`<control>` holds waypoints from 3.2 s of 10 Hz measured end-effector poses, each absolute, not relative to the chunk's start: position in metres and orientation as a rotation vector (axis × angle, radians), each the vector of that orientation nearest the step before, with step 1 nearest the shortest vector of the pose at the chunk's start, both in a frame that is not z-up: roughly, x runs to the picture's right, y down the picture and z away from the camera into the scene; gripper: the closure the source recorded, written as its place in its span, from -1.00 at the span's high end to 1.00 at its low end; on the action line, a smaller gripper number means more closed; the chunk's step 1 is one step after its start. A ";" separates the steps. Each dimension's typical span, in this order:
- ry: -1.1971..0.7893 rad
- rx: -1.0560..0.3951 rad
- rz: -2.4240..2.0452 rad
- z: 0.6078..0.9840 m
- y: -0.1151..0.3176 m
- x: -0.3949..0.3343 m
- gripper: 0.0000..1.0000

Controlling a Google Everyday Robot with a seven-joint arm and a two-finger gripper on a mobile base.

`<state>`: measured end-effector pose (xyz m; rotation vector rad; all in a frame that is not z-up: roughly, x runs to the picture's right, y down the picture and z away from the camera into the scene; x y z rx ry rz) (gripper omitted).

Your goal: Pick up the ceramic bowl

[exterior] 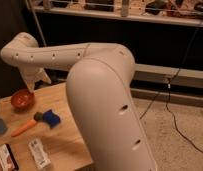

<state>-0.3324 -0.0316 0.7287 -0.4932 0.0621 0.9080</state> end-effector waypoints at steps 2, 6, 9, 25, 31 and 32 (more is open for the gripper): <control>0.028 -0.504 0.818 0.739 -0.032 -0.358 0.30; -0.029 -0.552 0.688 0.762 -0.031 -0.396 0.30; -0.060 -0.610 0.577 0.780 -0.016 -0.430 0.30; -0.060 -0.821 0.384 0.837 0.066 -0.496 0.30; -0.001 -0.828 0.383 0.861 0.086 -0.489 0.30; 0.009 -0.833 0.384 0.865 0.090 -0.488 0.30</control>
